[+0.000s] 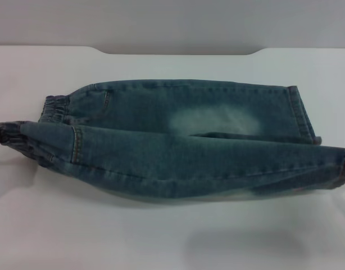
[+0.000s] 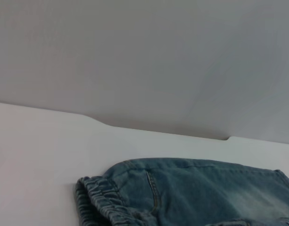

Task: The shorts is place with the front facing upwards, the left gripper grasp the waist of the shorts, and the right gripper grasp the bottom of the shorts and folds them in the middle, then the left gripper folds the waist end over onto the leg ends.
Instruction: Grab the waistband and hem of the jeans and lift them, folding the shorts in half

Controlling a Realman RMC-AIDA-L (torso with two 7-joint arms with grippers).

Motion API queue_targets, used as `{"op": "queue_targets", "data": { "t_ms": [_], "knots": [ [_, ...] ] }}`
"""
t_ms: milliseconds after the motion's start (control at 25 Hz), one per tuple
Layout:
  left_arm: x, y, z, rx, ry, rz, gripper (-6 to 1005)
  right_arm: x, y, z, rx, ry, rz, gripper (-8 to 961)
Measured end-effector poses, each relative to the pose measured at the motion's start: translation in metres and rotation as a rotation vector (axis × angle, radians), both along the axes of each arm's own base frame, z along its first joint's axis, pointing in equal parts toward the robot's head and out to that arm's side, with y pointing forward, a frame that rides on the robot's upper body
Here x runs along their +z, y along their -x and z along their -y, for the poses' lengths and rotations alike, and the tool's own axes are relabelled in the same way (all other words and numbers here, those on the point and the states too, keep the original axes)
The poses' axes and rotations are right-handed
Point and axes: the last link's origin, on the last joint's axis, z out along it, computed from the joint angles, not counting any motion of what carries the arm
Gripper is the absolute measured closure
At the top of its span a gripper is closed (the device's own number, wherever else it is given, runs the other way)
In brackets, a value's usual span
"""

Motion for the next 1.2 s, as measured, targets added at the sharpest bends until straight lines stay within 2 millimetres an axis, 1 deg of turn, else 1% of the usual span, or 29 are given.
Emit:
{"op": "queue_targets", "data": {
  "t_ms": [240,520,800,920,1200],
  "knots": [
    [-0.004,0.003,0.003,-0.005,-0.012,0.032,984,0.000,-0.009,0.007,0.017,-0.064,-0.034,931],
    [-0.007,0.007,0.004,-0.005,-0.019,0.042,986,0.006,-0.027,0.013,0.002,-0.181,-0.057,931],
    [-0.006,0.009,0.004,0.000,-0.039,0.052,989,0.017,-0.045,0.022,-0.038,-0.307,-0.077,930],
    [-0.005,0.010,0.004,0.003,-0.046,0.052,990,0.018,-0.048,0.026,-0.050,-0.329,-0.086,930],
    [0.001,0.017,0.013,0.020,-0.078,0.052,996,0.019,-0.051,0.035,-0.046,-0.347,-0.102,930]
  ]
}}
